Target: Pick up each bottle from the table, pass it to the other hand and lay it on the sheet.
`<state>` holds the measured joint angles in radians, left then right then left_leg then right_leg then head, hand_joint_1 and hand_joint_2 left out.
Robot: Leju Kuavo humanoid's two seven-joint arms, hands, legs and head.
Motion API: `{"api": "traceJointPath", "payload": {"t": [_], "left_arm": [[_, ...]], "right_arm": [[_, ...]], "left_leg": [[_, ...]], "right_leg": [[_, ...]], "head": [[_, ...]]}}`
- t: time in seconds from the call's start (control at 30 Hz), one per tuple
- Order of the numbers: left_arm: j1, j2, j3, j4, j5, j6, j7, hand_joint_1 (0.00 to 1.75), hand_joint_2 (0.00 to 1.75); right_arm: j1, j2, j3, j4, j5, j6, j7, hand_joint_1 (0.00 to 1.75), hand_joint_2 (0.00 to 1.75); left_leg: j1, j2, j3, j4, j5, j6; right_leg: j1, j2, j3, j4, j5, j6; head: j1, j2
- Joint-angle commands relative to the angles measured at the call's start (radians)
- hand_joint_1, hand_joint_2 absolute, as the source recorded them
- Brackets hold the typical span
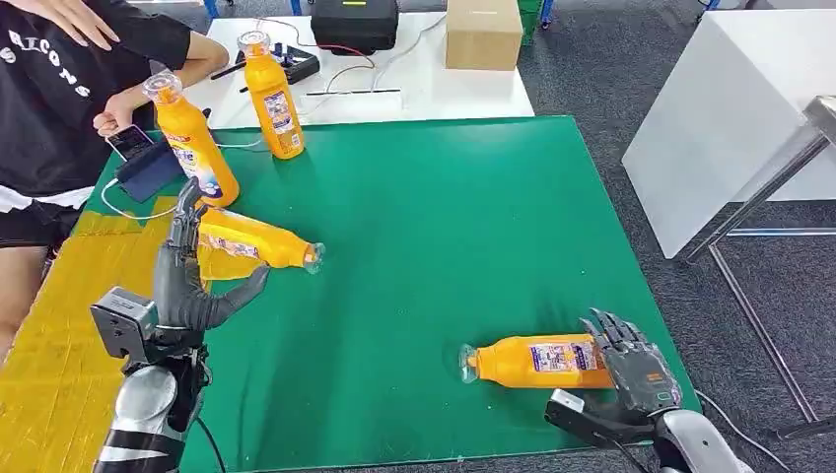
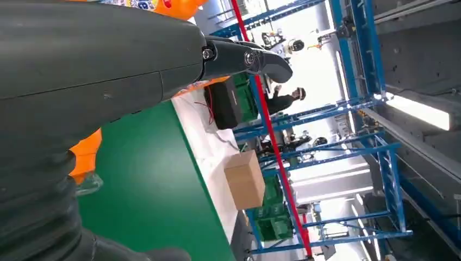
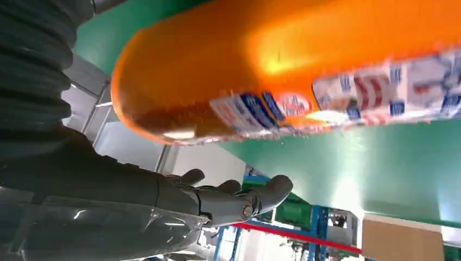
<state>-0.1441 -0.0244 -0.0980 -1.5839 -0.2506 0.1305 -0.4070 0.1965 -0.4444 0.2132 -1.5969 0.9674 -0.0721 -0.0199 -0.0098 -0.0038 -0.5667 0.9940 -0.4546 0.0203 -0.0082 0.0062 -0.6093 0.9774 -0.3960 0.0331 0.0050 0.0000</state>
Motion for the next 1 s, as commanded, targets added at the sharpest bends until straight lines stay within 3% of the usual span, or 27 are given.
{"api": "traceJointPath", "payload": {"t": [0.03,0.17,0.23,0.27,0.3,0.53,0.73,0.83,1.0], "left_arm": [[-0.035,-0.004,-0.017,0.037,0.005,-0.009,0.010,0.00,1.75],[-0.040,-0.006,-0.022,0.047,0.007,-0.009,0.011,0.00,1.75],[-0.043,-0.008,-0.025,0.052,0.008,-0.010,0.011,0.00,1.75],[-0.044,-0.008,-0.026,0.055,0.010,-0.010,0.011,0.00,1.75],[-0.045,-0.008,-0.027,0.056,0.010,-0.010,0.011,0.00,1.75],[-0.042,-0.010,-0.029,0.063,0.013,-0.006,0.013,0.00,1.75],[-0.041,-0.012,-0.026,0.064,0.015,-0.002,0.013,0.00,1.75],[-0.035,-0.014,-0.023,0.056,0.017,0.000,0.015,0.00,1.75],[-0.009,-0.005,-0.045,0.027,0.045,-0.056,0.036,0.00,1.75]], "right_arm": [[-0.077,0.044,0.046,0.178,0.002,0.027,0.005,0.00,1.75],[-0.113,0.060,0.058,0.254,0.003,0.033,0.005,0.03,1.75],[-0.123,0.063,0.063,0.276,0.004,0.036,0.004,0.26,1.75],[-0.129,0.063,0.067,0.289,0.004,0.037,0.003,0.54,1.75],[-0.131,0.064,0.068,0.291,0.003,0.037,0.002,1.27,1.75],[-0.147,0.076,0.072,0.308,0.007,0.031,0.002,1.62,1.75],[-0.157,0.086,0.068,0.313,0.018,0.017,0.006,1.69,1.75],[-0.164,0.124,0.044,0.294,0.028,-0.032,-0.003,1.75,1.75],[-0.189,0.285,-0.066,0.198,-0.074,-0.177,-0.080,1.75,1.75]], "left_leg": [[0.002,0.000,0.004,-0.001,-0.001,-0.002],[0.002,0.000,0.003,-0.001,0.000,-0.001],[0.002,0.001,0.004,-0.001,-0.001,-0.002],[0.003,0.001,0.007,-0.001,-0.001,-0.002],[0.002,0.000,0.005,-0.001,-0.001,-0.002],[0.002,-0.001,0.007,-0.001,-0.001,-0.002],[0.002,-0.001,0.007,-0.001,0.000,-0.001],[0.001,0.000,0.008,-0.001,0.000,-0.001],[0.001,0.002,0.007,-0.001,-0.001,-0.002]], "right_leg": [[0.002,0.000,0.005,-0.002,0.000,-0.001],[0.002,0.000,0.004,-0.002,0.000,-0.001],[0.002,0.000,0.004,-0.003,0.000,-0.001],[0.003,0.000,0.007,-0.003,0.000,-0.001],[0.002,0.000,0.006,-0.003,0.000,-0.001],[0.003,-0.002,0.008,-0.003,-0.001,-0.001],[0.002,-0.002,0.008,-0.002,0.000,-0.001],[0.002,-0.001,0.008,-0.002,0.000,-0.001],[0.002,0.001,0.007,-0.001,0.000,-0.001]], "head": [[0.000,0.000],[0.000,0.000],[0.000,0.000],[0.000,0.000],[0.000,0.000],[0.000,0.000],[0.000,0.000],[0.000,0.000],[0.000,0.000]]}}
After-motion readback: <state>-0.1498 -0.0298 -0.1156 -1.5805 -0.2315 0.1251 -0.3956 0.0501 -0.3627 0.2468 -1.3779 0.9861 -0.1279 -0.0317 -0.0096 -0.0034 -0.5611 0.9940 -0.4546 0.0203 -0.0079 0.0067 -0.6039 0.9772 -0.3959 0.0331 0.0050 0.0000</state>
